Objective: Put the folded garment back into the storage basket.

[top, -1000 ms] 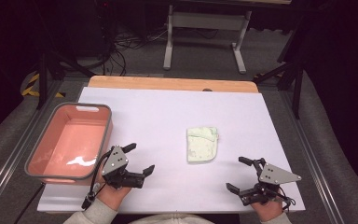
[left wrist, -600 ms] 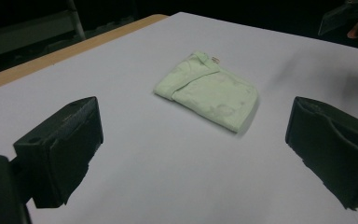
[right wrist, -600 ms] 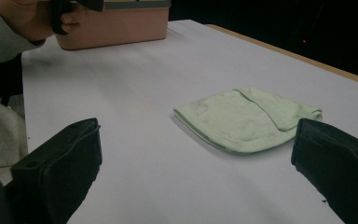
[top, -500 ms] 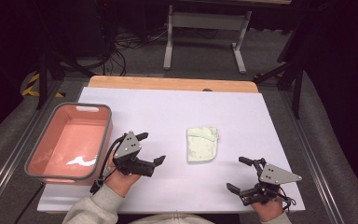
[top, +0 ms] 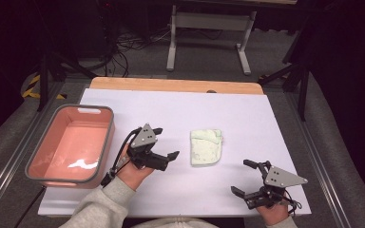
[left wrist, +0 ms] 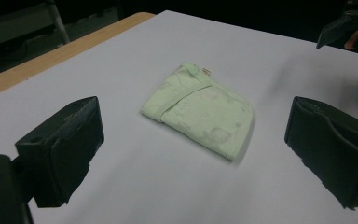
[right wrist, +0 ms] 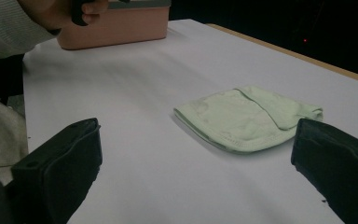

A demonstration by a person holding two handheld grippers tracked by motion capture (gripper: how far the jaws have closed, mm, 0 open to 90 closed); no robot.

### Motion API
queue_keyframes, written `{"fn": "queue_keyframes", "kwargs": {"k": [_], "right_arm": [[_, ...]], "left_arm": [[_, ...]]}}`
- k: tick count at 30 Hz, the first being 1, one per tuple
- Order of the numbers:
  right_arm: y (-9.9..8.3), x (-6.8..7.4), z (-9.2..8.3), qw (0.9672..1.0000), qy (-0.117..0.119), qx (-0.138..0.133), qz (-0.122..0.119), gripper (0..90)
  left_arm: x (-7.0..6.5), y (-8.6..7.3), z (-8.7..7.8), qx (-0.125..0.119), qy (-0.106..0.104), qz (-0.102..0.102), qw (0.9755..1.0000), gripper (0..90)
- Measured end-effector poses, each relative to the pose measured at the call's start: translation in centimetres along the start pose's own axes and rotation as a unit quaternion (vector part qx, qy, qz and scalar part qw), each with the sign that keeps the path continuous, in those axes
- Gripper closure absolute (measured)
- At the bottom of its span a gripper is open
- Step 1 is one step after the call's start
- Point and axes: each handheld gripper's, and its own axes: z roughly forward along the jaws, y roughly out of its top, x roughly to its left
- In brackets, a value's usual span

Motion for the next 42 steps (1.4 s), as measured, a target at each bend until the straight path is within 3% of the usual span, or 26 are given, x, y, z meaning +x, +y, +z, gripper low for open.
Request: {"fn": "queue_keyframes", "kwargs": {"k": [12,26,34,42], "right_arm": [[0.0,-0.1,-0.1,1.0,0.002,-0.002,0.001,2.1],[-0.1,-0.1,-0.1,1.0,0.004,-0.003,0.004,2.1],[-0.1,-0.1,-0.1,1.0,0.005,-0.004,0.003,2.3],[-0.1,-0.2,-0.1,1.0,0.007,-0.002,0.004,2.4]], "left_arm": [[0.3,1.7,2.5,0.006,-0.019,0.001,0.9998,6.0],[0.9,3.0,5.8,0.034,-0.015,0.011,0.9992,6.6],[1.5,3.0,8.0,0.052,-0.021,-0.014,0.9983,6.6],[2.3,3.5,9.8,0.068,-0.012,-0.025,0.9973,6.5]]}}
